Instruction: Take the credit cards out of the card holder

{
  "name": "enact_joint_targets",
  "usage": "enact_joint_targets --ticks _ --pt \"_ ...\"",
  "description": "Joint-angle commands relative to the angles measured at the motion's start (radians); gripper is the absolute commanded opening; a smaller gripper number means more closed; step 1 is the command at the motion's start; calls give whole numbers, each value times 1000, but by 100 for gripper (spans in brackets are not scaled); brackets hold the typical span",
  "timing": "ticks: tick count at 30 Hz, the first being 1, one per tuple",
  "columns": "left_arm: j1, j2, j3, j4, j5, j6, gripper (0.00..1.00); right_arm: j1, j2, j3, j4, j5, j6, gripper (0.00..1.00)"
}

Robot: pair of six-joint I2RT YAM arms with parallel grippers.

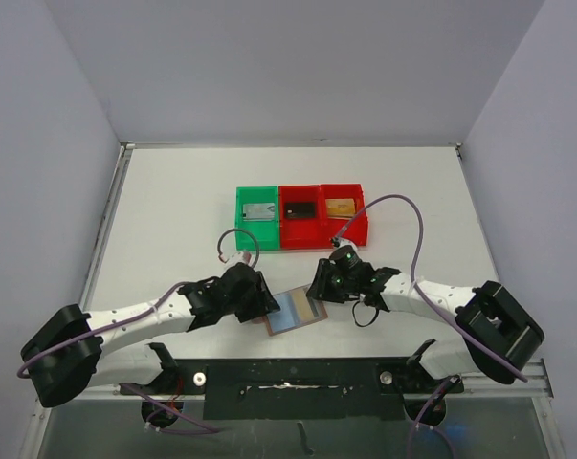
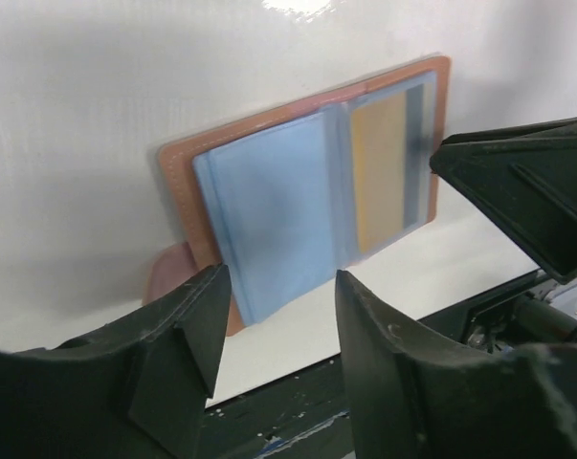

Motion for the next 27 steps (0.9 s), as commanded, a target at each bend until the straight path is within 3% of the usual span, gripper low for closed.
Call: enact_joint_targets --ticks 1,5,12,19,24,27 --pt "-7 23 -45 89 -4 -22 42 9 32 29 35 -14 5 32" --pt "-7 30 -54 35 -38 -51 37 14 33 20 38 -16 10 23" --pt "-7 27 -80 76 -38 -41 30 17 22 29 42 -38 3 15" --pt "-7 56 -41 36 -47 -10 23 17 -34 25 51 -49 7 11" --pt "-7 54 -17 -2 -70 5 23 17 -49 29 31 -50 3 13" --pt "-7 52 -13 -7 -73 13 23 17 -44 39 -27 2 7 29"
